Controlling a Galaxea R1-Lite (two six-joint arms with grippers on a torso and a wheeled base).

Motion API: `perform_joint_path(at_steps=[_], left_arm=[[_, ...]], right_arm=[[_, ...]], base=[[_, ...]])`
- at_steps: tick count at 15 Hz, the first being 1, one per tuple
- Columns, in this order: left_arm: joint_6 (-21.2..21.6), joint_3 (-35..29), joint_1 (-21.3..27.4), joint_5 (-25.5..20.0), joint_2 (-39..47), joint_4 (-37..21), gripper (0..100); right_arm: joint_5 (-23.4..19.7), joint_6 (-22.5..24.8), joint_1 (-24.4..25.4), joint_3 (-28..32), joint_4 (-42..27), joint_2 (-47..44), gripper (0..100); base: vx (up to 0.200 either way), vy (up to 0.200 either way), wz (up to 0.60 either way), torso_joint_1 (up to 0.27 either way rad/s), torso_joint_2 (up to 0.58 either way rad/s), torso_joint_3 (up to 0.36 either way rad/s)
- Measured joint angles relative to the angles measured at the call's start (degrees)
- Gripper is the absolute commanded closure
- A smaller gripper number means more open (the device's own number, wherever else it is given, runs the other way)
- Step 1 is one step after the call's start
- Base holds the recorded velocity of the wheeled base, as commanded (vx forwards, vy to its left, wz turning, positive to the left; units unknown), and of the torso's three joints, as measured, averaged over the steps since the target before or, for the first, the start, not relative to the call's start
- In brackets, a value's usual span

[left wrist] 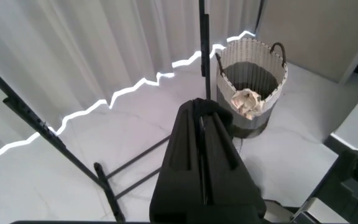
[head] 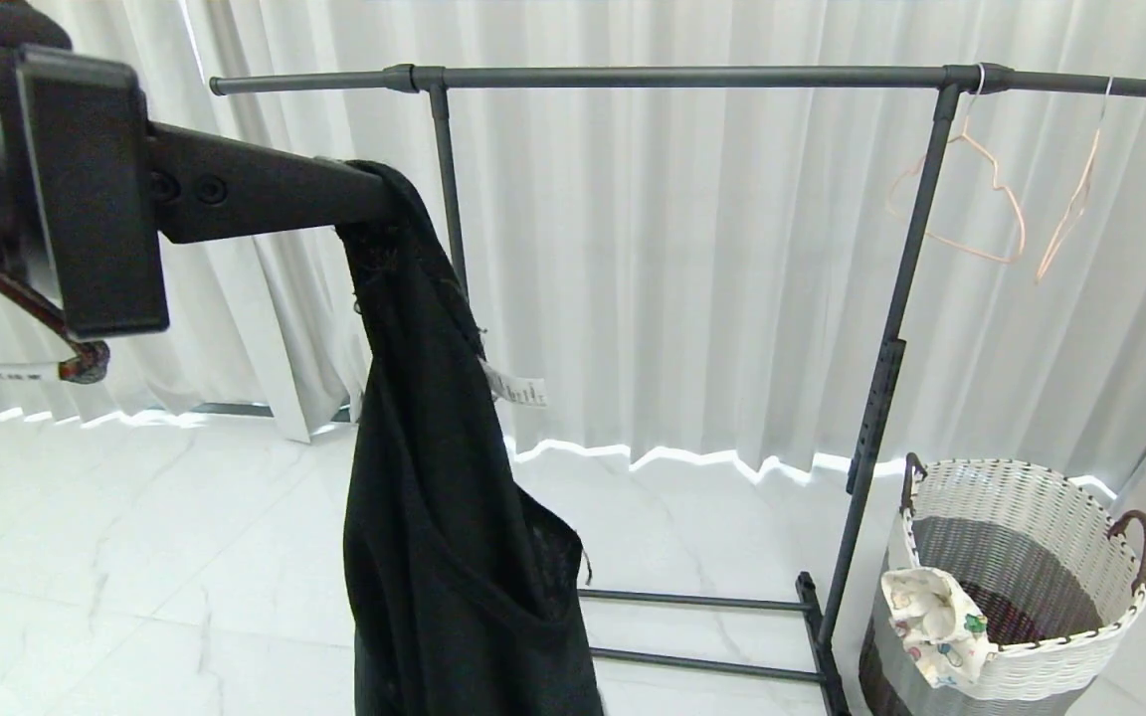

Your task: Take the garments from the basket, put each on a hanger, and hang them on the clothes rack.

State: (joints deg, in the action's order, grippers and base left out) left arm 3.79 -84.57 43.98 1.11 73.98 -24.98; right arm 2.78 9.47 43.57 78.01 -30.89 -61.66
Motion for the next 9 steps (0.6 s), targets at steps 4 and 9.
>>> perform_joint_path(at_steps=[4, 9], left_arm=[[2.00, 2.27, -2.76, 4.61, -0.39, -0.06, 100], [10.41, 11.80, -19.59, 7.36, -2.90, 0.00, 100]], right_arm=[[9.67, 0.54, -3.85, -3.49, -0.34, 1.19, 0], [22.02, 3.00, -23.37, -8.55, -3.93, 1.79, 0]], base=[[0.000, 0.000, 0.00, 0.000, 0.00, 0.000], [0.000, 0.000, 0.00, 0.000, 0.00, 0.000]])
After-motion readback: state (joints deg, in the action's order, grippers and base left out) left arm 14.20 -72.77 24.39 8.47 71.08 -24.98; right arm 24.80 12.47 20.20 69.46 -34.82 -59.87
